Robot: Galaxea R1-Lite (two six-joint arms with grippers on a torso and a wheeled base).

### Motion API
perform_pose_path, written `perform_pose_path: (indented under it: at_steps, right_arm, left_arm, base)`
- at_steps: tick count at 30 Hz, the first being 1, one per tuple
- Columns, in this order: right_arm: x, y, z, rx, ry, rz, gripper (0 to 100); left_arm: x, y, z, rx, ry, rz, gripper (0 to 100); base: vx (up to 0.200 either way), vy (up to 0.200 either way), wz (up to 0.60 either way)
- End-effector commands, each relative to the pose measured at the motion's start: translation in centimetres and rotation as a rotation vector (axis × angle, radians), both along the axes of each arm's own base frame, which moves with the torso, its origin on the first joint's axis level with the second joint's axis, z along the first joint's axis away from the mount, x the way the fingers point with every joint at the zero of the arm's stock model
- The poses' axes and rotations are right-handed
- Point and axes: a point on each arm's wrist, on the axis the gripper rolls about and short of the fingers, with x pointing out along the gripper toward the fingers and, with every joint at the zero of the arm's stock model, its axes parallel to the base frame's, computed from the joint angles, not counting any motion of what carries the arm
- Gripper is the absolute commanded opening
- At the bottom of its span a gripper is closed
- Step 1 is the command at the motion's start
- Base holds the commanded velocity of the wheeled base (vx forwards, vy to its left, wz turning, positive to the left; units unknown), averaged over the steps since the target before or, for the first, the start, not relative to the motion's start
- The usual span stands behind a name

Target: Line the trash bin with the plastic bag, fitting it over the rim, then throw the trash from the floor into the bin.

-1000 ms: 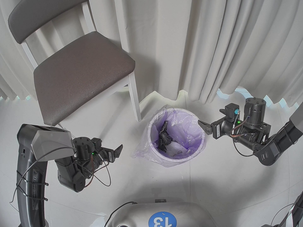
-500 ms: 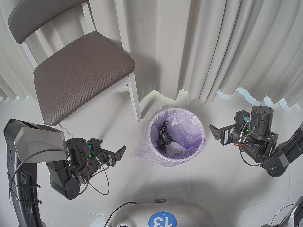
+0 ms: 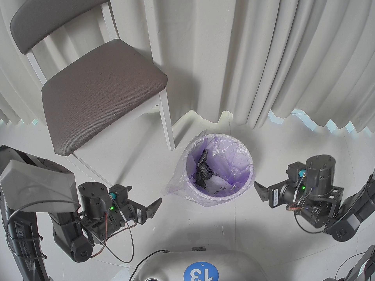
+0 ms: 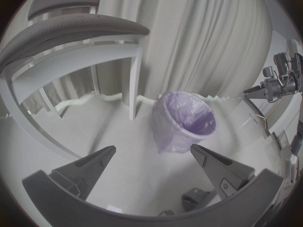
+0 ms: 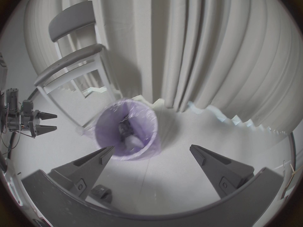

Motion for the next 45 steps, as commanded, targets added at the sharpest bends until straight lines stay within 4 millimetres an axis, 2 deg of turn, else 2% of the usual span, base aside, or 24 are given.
perform_pose_path:
  at_steps: [1,3,4,9,13,17,19,22,31,35,45]
  right_arm:
    - [-1.2,2.5,-3.8,-0.009,0.126,0.017,100]
    - [-1.1,2.8,-4.8,-0.016,0.153,0.012,100]
    - [-1.0,3.0,-6.0,-0.035,0.189,0.008,100]
    - [-0.4,3.2,-8.5,-0.069,0.252,-0.006,100]
    - [1.5,3.6,-10.9,-0.064,0.298,-0.002,100]
    - [3.4,3.3,-12.8,-0.051,0.323,0.037,100]
    - [3.7,3.3,-13.0,-0.041,0.318,0.065,100]
    - [5.4,4.0,-14.6,-0.003,0.263,0.104,100]
    - [7.8,5.8,-15.7,0.075,0.192,0.09,100]
    - [8.9,6.5,-15.6,0.114,0.156,0.066,100]
    - [10.5,6.0,-16.1,0.174,0.076,0.053,100]
  left_arm:
    - [-2.6,-0.2,-0.7,0.028,0.07,-0.039,100]
    - [-2.7,-0.1,-0.8,0.03,0.081,-0.034,100]
    - [-2.8,0.1,-0.9,0.023,0.091,-0.027,100]
    - [-2.7,0.2,-0.7,-0.003,0.1,-0.011,100]
    - [-2.4,0.2,-0.4,-0.012,0.078,-0.008,100]
    - [-2.5,0.9,0.8,-0.033,0.046,0.007,100]
    - [-2.5,0.9,1.0,-0.038,0.038,0.009,100]
    - [-2.6,1.1,1.6,-0.044,0.017,0.011,100]
    - [-2.2,0.9,1.3,-0.04,0.022,0.009,100]
    - [-2.1,0.9,1.1,-0.038,0.024,0.009,100]
    - [-2.1,0.8,0.9,-0.033,0.03,0.005,100]
  base:
    - [0.0,0.0,0.0]
    - [0.0,0.0,0.0]
    - [0.0,0.0,0.0]
    - [0.0,0.0,0.0]
    - [0.0,0.0,0.0]
    - [0.0,0.0,0.0]
    - [0.0,0.0,0.0]
    - [0.0,0.0,0.0]
    - [0.0,0.0,0.0]
    - [0.0,0.0,0.0]
    - [0.0,0.0,0.0]
